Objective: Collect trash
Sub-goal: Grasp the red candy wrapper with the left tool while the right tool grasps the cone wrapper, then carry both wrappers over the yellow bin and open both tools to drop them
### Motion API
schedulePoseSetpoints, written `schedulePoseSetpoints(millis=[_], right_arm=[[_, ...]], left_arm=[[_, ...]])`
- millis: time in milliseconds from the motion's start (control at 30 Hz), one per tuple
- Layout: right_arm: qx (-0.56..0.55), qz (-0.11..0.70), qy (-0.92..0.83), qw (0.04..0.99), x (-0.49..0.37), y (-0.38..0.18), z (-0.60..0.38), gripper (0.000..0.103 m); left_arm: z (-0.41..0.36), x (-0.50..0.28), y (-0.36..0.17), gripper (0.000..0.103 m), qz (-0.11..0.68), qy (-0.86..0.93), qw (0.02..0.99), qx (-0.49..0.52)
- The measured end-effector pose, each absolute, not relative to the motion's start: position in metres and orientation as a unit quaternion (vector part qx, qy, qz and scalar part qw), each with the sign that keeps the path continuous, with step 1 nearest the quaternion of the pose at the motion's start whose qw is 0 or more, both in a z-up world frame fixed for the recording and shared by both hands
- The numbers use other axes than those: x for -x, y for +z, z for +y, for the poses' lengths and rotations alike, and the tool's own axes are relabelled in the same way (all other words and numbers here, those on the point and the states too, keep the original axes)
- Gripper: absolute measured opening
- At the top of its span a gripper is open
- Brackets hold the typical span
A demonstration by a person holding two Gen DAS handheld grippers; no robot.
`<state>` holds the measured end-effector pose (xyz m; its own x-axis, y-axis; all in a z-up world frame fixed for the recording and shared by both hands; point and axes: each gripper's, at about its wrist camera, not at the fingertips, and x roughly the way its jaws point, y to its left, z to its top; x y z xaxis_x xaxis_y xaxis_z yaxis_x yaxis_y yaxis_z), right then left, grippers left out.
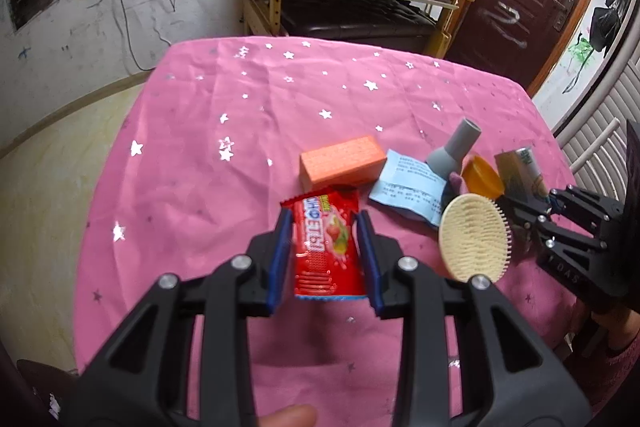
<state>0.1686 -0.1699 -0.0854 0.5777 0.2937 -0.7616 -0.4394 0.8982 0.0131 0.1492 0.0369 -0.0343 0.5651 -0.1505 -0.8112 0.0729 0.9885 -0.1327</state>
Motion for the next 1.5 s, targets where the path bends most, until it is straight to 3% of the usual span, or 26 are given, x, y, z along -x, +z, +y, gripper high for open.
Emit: schedulePoseSetpoints(millis=[833, 1500], right_arm=[[0.039, 0.366, 0.205, 0.907, -0.141, -0.057, -0.208, 0.004], [-0.067, 0.323, 0.106, 0.938, -0.127, -0.041, -0.363, 0.004]], left_arm=[[0.008, -0.130, -0.007, 0.031, 0.439, -0.055, 0.896, 0.023], [-0.128, -0.147, 0.017, 0.031, 0.427, -0.148, 0.891, -0.054]])
